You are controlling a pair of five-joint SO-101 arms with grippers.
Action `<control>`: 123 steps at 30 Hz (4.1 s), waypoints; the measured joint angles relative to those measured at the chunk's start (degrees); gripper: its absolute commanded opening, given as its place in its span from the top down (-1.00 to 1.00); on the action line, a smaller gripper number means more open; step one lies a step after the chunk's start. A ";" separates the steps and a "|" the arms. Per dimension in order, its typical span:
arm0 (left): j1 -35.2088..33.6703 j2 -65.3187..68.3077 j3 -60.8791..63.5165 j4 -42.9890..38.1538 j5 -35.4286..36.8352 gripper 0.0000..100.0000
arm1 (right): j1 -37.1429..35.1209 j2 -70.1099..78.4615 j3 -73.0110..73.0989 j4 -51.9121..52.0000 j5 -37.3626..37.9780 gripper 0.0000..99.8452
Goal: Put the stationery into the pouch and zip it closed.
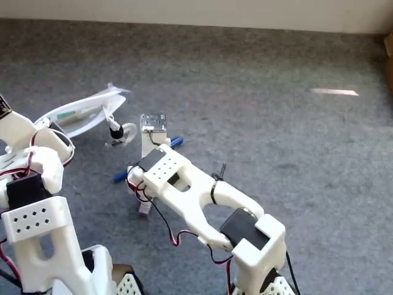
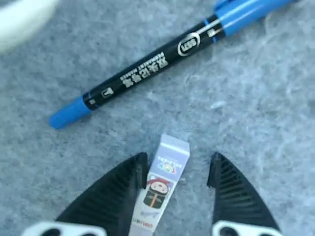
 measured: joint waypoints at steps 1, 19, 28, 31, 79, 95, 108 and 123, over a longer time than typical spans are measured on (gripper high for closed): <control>0.00 0.00 0.00 0.00 0.00 0.98 | 0.00 0.44 -0.18 0.00 0.00 0.61; 0.00 0.00 0.00 0.00 0.00 0.98 | 0.88 0.79 -0.62 3.25 4.31 0.99; 0.97 0.00 0.00 0.00 0.00 0.98 | 2.29 -11.96 -0.53 9.76 5.63 0.99; 1.67 0.00 0.00 0.00 0.00 0.98 | 2.64 -16.70 -0.53 11.78 9.14 0.99; 16.09 -0.35 1.41 0.00 -7.21 0.99 | 2.81 -74.81 53.63 -48.18 17.67 0.99; 16.09 -0.35 1.41 0.00 -7.21 0.99 | 2.81 -76.92 64.70 -87.03 25.23 0.99; 16.09 -0.35 1.41 0.00 -7.21 0.98 | 6.86 -64.62 63.74 -98.90 25.58 0.99; 16.09 -0.35 1.41 0.00 -7.21 0.98 | 9.05 -37.27 57.93 -121.14 25.76 0.99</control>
